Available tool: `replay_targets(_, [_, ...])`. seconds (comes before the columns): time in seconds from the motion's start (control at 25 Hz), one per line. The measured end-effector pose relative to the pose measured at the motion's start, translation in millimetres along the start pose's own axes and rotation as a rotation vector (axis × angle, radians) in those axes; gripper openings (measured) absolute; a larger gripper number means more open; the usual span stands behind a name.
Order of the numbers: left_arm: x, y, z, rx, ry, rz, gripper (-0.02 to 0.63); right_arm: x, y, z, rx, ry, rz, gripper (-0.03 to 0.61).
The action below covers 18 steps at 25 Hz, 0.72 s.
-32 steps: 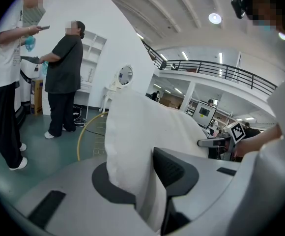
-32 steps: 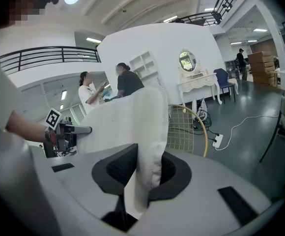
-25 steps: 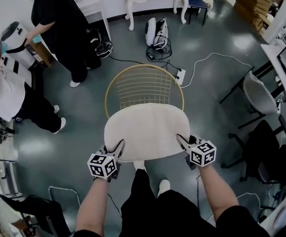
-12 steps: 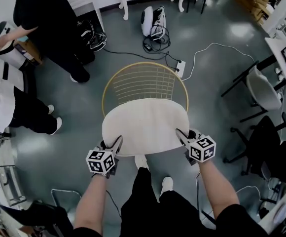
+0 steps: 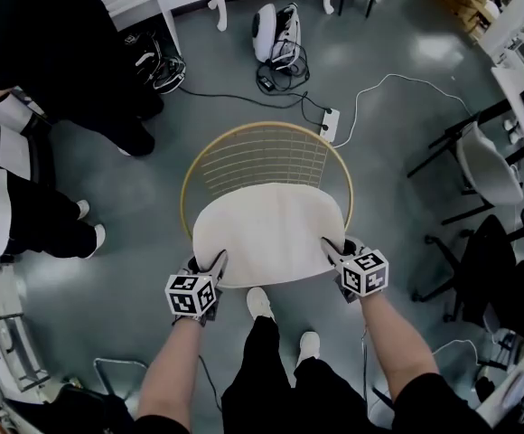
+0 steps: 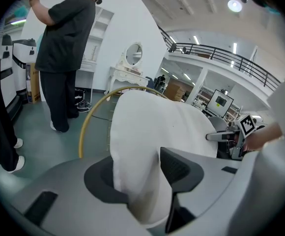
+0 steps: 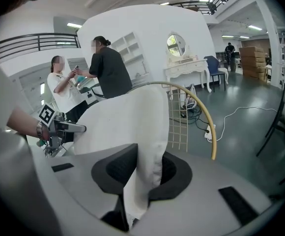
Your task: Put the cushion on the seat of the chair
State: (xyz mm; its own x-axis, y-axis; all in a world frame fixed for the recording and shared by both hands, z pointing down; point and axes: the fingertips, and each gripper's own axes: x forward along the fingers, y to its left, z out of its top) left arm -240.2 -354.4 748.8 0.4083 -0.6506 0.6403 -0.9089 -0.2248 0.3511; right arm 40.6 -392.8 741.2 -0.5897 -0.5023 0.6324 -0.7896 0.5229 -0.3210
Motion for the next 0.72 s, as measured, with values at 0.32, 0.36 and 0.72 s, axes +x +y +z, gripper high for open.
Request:
replay_targets(0.32, [53,29,-16,0.008,0.075,0.009,0.212,52,-32,-30,0.031,0.062,-0.050,0.087])
replay_targets(0.36, [59,31,-19,0.015,0.086,0.005,0.212,56,-36,-34,0.038,0.071,-0.055,0.089])
replay_targets(0.72, [95,58,-42,0.020,0.166,0.026,0.219,95,-67,-59,0.088,0.135,-0.092,0.095])
